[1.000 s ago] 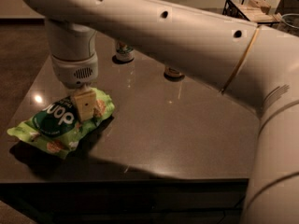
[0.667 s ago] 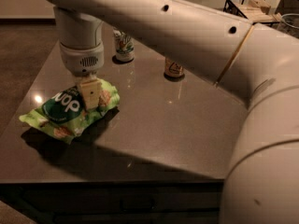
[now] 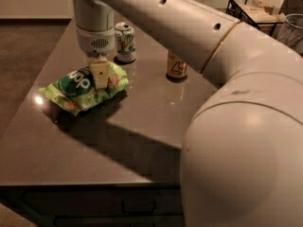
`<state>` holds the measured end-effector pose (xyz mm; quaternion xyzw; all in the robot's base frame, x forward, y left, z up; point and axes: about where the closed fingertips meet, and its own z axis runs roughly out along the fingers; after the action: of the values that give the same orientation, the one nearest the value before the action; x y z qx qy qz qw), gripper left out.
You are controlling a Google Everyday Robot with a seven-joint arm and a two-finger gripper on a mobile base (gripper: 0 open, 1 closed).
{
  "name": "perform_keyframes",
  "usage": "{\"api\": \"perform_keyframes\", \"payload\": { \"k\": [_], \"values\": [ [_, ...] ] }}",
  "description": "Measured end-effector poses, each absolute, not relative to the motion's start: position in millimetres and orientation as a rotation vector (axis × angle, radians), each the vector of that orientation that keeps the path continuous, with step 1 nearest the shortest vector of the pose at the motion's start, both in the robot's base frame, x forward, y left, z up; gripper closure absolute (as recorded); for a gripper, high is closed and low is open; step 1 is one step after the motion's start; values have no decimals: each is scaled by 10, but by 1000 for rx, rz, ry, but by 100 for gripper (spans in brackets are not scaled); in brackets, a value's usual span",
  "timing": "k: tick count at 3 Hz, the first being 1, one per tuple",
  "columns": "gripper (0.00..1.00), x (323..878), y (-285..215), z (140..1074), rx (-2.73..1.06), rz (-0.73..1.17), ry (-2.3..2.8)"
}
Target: Move green rice chip bag near 7up can
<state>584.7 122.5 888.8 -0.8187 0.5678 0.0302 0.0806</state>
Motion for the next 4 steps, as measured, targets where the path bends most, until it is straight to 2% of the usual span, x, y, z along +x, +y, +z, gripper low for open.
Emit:
{"api": "perform_keyframes", "payload": {
  "k": [2,4],
  "values": [
    [100,6495,876,9064,-2252,3,1870],
    [60,6509,547,9118,-2198,-16,1951]
  ]
}}
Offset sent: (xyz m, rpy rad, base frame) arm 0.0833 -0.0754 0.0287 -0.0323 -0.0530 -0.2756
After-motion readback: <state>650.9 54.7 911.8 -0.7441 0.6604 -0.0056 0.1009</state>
